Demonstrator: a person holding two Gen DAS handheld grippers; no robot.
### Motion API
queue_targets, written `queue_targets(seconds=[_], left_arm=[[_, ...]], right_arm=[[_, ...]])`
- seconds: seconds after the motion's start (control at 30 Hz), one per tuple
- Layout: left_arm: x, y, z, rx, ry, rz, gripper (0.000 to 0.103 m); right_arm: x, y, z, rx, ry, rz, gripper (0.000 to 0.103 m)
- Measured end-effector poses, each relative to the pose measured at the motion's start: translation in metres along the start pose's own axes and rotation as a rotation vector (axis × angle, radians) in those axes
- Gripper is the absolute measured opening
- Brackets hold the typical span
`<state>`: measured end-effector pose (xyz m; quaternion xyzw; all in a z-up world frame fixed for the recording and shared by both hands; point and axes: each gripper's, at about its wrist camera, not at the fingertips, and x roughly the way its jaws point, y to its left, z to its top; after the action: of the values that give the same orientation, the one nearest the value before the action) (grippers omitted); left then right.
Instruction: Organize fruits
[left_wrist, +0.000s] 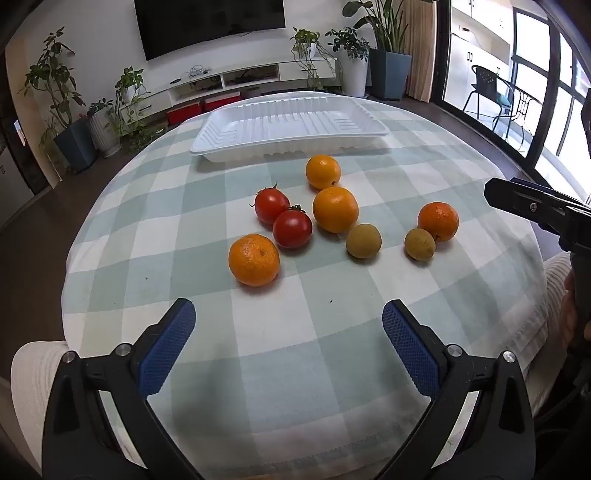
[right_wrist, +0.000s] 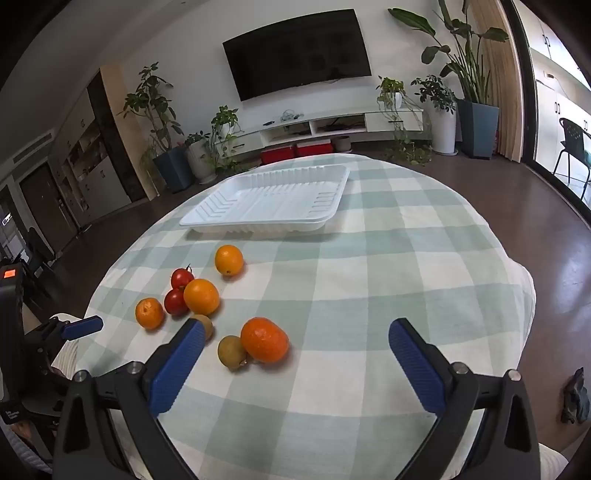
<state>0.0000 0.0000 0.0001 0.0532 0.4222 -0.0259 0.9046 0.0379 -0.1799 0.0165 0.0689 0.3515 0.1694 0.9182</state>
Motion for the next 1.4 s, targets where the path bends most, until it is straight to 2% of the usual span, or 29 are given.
queue_targets(seconds=[1.4], left_arm=[[-0.0011, -0.0002, -0.0014, -0.001, 0.001, 0.007, 0.103]], right_arm=[[0.0031, 0.0049, -0.0011, -0.006, 0.006, -0.001, 0.102]])
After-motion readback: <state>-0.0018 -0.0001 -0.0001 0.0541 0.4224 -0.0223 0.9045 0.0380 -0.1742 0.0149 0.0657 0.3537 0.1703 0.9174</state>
